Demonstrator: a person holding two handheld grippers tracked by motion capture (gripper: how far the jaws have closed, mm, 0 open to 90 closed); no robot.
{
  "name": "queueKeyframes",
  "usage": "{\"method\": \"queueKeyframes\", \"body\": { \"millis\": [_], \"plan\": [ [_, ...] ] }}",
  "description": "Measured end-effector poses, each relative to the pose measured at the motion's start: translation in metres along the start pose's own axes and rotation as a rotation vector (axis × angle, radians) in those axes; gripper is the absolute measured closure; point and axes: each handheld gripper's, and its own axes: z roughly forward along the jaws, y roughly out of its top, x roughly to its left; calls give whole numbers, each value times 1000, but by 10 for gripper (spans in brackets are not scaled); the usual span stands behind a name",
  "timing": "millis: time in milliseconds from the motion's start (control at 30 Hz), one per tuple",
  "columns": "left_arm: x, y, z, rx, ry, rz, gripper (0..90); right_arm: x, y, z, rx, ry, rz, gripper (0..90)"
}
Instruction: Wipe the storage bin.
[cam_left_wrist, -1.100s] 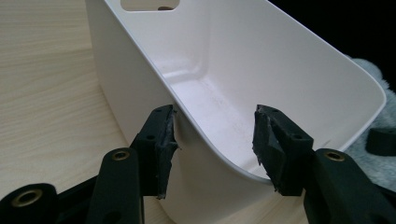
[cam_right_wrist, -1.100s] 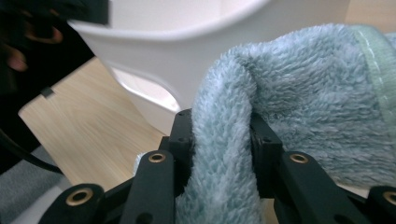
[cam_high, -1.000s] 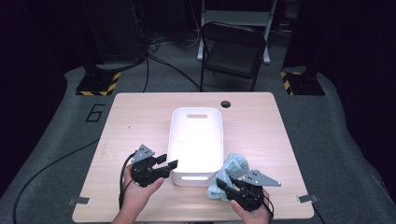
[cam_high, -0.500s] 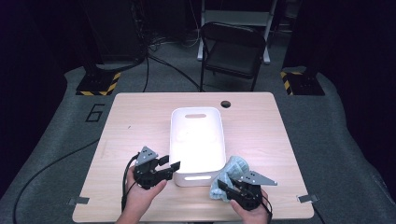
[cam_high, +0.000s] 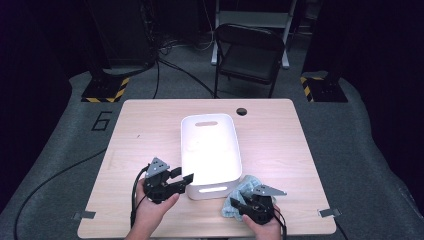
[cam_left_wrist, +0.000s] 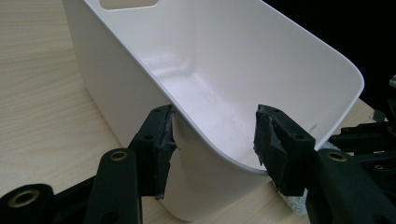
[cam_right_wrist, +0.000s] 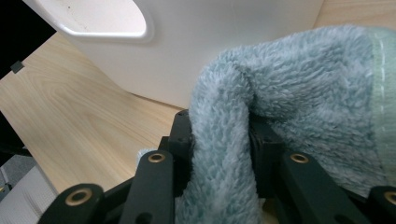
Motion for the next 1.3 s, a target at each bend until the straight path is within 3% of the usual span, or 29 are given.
{"method": "queueKeyframes", "body": {
  "millis": [167, 367, 433, 500, 600, 833, 867, 933, 1167, 1300],
  "plan": [
    [1, 1, -1, 4, -13, 3, 468, -2, 0, 0, -1, 1, 0, 669],
    [9, 6, -5, 42, -56, 20, 466, -4, 0, -2, -1, 8, 15, 666],
    [9, 8, -8, 27, -51, 68, 478, -5, 0, -3, -1, 9, 10, 665],
    [8, 10, -10, 19, -61, 82, 477, -5, 0, -2, -7, 11, 9, 664],
    [1, 14, -15, 6, -85, 151, 472, -6, 0, -2, -8, 11, 8, 663],
    [-5, 15, -15, 36, -150, 185, 487, -6, 1, -3, -4, 14, 17, 661],
    [-6, 14, -15, 52, -181, 196, 488, -7, 1, -2, -7, 12, 13, 661],
    [-8, 14, -15, 66, -194, 218, 496, -7, 2, -2, -4, 13, 16, 661],
    [-16, 9, -11, 81, -205, 332, 506, -9, 3, 0, -7, 12, 15, 661],
    [-18, 6, -6, 63, -199, 366, 542, -9, 3, 0, -10, 13, 22, 661]
  ]
}}
